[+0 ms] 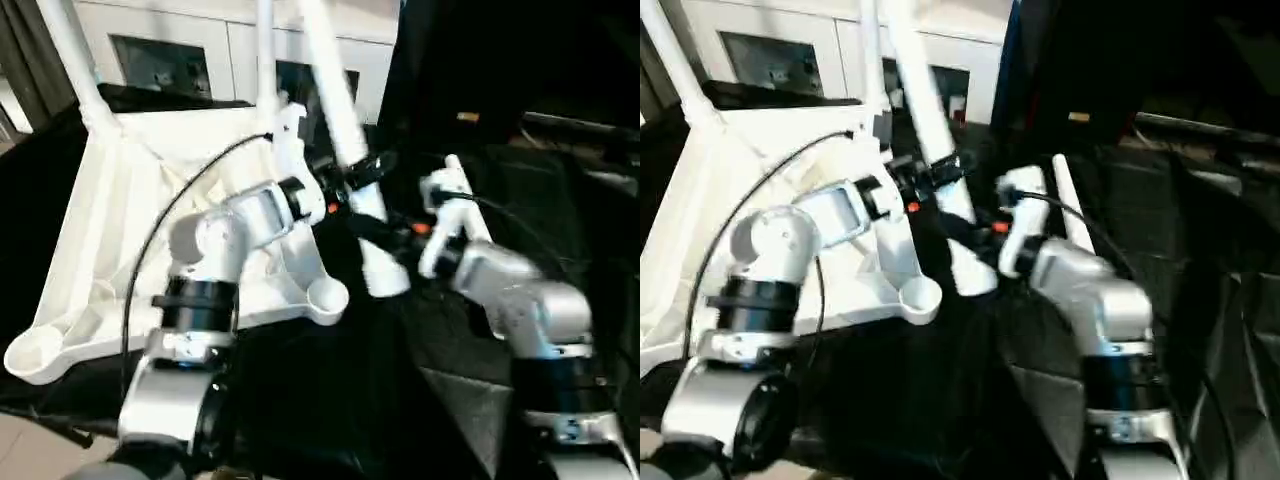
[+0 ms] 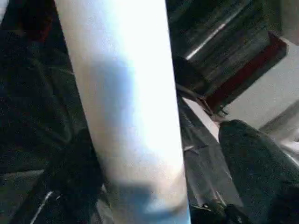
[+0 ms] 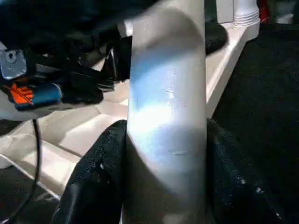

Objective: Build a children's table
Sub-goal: Insert table leg to table base

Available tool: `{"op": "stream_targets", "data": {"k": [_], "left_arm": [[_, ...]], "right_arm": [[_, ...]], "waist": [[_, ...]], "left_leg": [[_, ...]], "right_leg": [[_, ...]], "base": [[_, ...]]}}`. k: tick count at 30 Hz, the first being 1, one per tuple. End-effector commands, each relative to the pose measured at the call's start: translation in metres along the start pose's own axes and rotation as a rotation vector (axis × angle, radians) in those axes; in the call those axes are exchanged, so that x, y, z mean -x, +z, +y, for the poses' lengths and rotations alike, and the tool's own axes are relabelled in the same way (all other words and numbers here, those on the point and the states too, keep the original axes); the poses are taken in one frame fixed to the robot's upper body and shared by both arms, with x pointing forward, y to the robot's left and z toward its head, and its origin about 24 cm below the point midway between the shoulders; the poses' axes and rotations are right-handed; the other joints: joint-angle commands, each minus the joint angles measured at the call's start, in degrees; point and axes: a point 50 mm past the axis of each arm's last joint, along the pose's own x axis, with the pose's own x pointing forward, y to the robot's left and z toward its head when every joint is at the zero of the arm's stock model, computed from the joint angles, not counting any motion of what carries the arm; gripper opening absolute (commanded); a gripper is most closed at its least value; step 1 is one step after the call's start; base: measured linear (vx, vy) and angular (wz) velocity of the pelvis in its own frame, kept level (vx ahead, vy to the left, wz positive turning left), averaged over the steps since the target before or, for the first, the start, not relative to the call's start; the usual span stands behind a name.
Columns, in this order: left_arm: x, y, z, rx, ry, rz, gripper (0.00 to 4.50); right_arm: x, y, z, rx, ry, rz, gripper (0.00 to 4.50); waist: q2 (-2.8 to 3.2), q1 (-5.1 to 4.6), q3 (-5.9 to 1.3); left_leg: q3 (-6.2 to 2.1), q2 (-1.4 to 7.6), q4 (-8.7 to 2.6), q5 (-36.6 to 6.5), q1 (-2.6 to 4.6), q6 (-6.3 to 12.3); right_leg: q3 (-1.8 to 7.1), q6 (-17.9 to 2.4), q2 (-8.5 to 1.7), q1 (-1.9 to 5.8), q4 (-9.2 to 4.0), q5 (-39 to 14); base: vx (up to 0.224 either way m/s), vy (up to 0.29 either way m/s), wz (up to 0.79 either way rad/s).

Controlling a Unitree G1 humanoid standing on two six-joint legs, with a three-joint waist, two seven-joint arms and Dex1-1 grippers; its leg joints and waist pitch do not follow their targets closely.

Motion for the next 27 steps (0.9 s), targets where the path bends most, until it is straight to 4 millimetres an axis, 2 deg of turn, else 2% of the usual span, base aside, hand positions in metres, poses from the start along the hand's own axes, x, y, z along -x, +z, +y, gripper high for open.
{"op": "stream_targets", "data": {"k": [1,2,3,4,8,14,15,22,24,27], "left_arm": [[-0.002,0.005,-0.005,-0.027,0.046,-0.043,3.66],[-0.002,0.005,-0.005,-0.027,0.046,-0.043,3.66],[-0.003,0.010,-0.001,-0.011,0.097,-0.089,3.46],[-0.002,0.015,0.003,0.006,0.145,-0.139,3.46],[0.001,0.023,0.009,0.048,0.213,-0.201,3.14],[0.004,0.018,0.008,0.070,0.227,-0.185,2.62],[0.003,0.016,0.006,0.071,0.227,-0.183,2.47],[0.000,0.013,-0.002,0.063,0.192,-0.175,2.00],[0.000,0.013,-0.003,0.055,0.172,-0.173,1.90],[0.001,0.014,-0.004,0.044,0.146,-0.173,1.85]], "right_arm": [[-0.007,0.010,0.009,0.084,-0.024,-0.015,1.86],[-0.007,0.010,0.009,0.084,-0.024,-0.015,1.86],[-0.012,0.012,0.011,0.103,-0.050,-0.018,1.86],[-0.015,0.012,0.012,0.114,-0.068,-0.022,1.86],[-0.019,0.011,0.015,0.123,-0.091,-0.029,1.86],[-0.021,0.010,0.018,0.137,-0.116,-0.032,1.86],[-0.021,0.010,0.019,0.142,-0.111,-0.035,1.86],[-0.024,0.013,0.021,0.163,-0.112,-0.049,1.86],[-0.023,0.014,0.021,0.146,-0.103,-0.059,2.42],[-0.022,0.015,0.023,0.100,-0.075,-0.075,2.73]], "waist": [[0.41,-0.18,-4.83],[0.66,-0.14,-4.87],[0.49,-0.15,-4.88],[0.47,-0.20,-4.87],[0.46,-0.13,-4.82],[0.60,-0.16,-4.78],[0.35,-0.04,-4.76],[0.57,-0.11,-4.78],[0.79,-0.15,-4.81],[0.81,-0.19,-4.88]], "left_leg": [[-0.65,2.11,-3.46,-1.1,0.35,0.76],[-0.69,2.14,-3.45,-0.8,0.35,0.84],[-0.66,2.07,-3.37,-0.6,0.19,0.94],[-0.67,2.05,-3.41,-0.4,0.19,1.05],[-0.62,2.05,-3.43,-1.0,0.24,1.14],[-0.55,2.16,-3.44,-1.0,0.40,0.73],[-0.59,2.19,-3.45,-1.0,0.24,0.79],[-0.60,2.07,-3.43,-1.3,0.20,0.67],[-0.64,2.07,-3.42,-1.5,0.24,0.49],[-0.64,2.07,-3.39,-1.0,0.27,0.65]], "right_leg": [[2.86,-12.8,-4.36,4.02,-3.78,1.9],[2.84,-13.0,-4.48,4.01,-3.68,2.5],[2.88,-13.1,-4.49,4.13,-3.60,3.1],[2.87,-13.1,-4.51,4.18,-3.64,3.4],[2.85,-12.8,-4.58,4.14,-3.71,3.1],[2.80,-12.5,-4.51,3.92,-3.58,3.5],[2.79,-12.6,-4.63,4.12,-3.52,3.5],[2.78,-11.7,-4.56,4.07,-3.66,2.8],[2.76,-11.7,-4.50,4.07,-3.63,3.2],[2.75,-12.0,-4.48,4.05,-3.48,4.2]], "base": [[0.000,0.000,0.00],[0.000,0.000,0.00],[0.000,0.000,0.00],[0.000,0.000,0.00],[0.000,0.000,0.00],[0.000,0.000,0.00],[0.000,0.000,0.00],[0.000,0.000,0.00],[0.000,0.000,0.00],[0.000,0.000,0.00]]}}
